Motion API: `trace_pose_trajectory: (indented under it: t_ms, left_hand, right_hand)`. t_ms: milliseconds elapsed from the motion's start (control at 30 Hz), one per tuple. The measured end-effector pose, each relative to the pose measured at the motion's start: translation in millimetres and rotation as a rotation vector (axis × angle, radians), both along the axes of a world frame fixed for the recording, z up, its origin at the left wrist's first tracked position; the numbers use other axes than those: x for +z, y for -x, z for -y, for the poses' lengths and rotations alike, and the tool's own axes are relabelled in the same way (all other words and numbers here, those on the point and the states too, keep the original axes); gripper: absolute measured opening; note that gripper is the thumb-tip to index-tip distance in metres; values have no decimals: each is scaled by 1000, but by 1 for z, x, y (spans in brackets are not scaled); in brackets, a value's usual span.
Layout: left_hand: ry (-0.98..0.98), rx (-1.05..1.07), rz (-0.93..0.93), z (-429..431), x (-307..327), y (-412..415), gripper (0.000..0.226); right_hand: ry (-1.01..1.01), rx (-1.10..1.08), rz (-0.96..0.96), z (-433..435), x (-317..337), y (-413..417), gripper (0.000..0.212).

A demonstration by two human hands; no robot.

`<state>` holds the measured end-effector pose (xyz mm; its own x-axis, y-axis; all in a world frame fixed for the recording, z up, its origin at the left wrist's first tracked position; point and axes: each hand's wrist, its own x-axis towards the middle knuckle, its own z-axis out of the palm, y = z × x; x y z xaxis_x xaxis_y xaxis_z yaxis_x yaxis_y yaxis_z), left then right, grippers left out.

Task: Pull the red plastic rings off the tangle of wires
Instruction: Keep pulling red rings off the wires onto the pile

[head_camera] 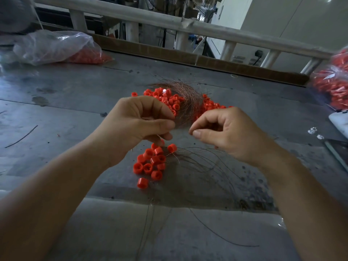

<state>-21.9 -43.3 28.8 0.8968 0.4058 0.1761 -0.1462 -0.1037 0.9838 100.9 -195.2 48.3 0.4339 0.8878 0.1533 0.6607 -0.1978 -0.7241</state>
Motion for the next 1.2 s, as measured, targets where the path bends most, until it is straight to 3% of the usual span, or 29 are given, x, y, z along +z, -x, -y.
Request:
trace_pose_trajectory:
  t_ms: [200,333,400,467,600,767,900,1100,1200]
  left_hand:
    - [-450,91,-190,-6,-9,-2,24]
    - [-404,8,-239,-7,-11,-3,13]
    - [-325,76,-226,-11,-12,-3,21]
    - [-336,229,-212,-19,-16,-7,5]
    - [-628,493,-251,-34,-25,-15,22]
    - [-837,420,-416,-43,-40,-28,50]
    - [-971,365,-558,-44,-45,-36,40]
    - [-977,455,-419,-48,-43,-33,23]
    - [-947,485,-390,-44,-40,-32,27]
  right_hand:
    - [149,21,128,-5,-9,3,16]
    - [238,31,185,-9,-17,4,17]
    - [262,33,195,-10,-21,4,13]
    - [274,37,222,-11,-23,3,6]
    - [237,21,231,-10,-23,3,6]
    - [167,-18,213,-8,-18,2,10]
    - [127,-62,198,-6,-15,-1,9]
    - [109,-117,207,-5,-14,-6,7]
    - [83,-166,226,-5,-14,-9,8]
